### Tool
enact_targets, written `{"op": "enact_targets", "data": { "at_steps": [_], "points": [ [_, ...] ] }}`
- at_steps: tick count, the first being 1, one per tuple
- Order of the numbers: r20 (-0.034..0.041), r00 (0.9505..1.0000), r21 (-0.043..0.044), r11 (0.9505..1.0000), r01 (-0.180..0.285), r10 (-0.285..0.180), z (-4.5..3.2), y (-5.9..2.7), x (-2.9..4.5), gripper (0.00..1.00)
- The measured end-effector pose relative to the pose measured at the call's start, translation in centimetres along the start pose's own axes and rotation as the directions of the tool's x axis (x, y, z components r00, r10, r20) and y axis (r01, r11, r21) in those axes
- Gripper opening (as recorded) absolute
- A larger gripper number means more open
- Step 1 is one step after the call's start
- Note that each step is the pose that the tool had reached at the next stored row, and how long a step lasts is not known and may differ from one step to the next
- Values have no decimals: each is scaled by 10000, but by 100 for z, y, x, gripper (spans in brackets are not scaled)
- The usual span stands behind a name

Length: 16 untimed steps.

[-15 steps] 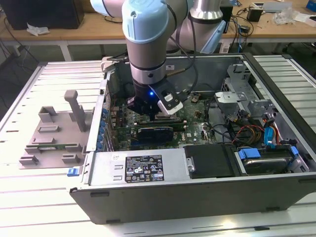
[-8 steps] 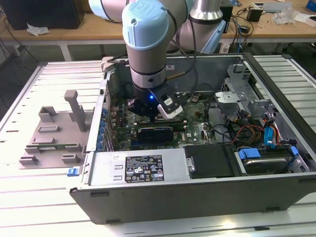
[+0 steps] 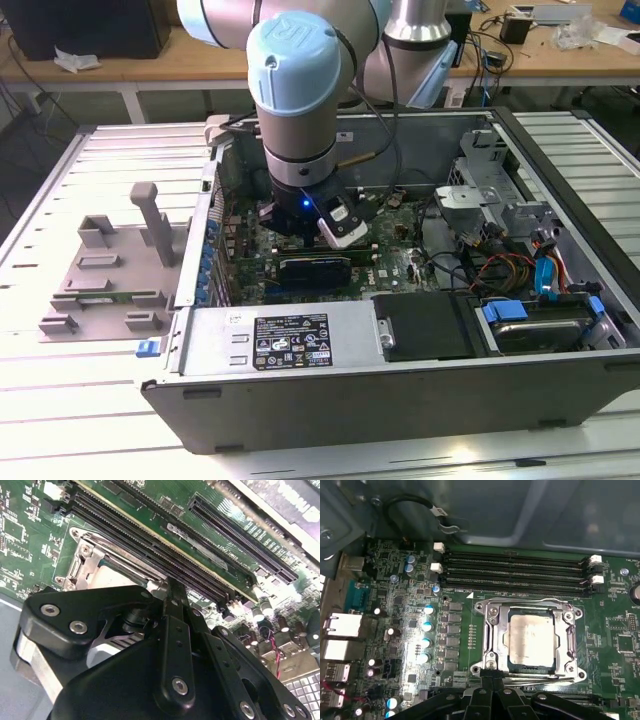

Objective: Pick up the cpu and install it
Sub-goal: 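Install the second cpu locking lever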

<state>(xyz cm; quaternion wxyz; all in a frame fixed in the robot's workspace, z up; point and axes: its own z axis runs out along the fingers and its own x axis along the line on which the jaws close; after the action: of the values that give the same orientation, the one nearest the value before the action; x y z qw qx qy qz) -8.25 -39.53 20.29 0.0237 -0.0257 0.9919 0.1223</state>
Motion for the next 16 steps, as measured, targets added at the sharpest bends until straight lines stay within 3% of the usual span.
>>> {"op": "enact_targets", "data": {
  "at_steps": [9, 13, 16],
  "points": [
    [109, 9989, 15, 9990, -446, 446, -11, -59, 4, 11],
    [126, 9986, -49, 9987, -509, 510, 1, -62, 8, 11],
    [145, 9983, -163, 9983, -568, 570, 15, -43, 20, 11]
  ]
}}
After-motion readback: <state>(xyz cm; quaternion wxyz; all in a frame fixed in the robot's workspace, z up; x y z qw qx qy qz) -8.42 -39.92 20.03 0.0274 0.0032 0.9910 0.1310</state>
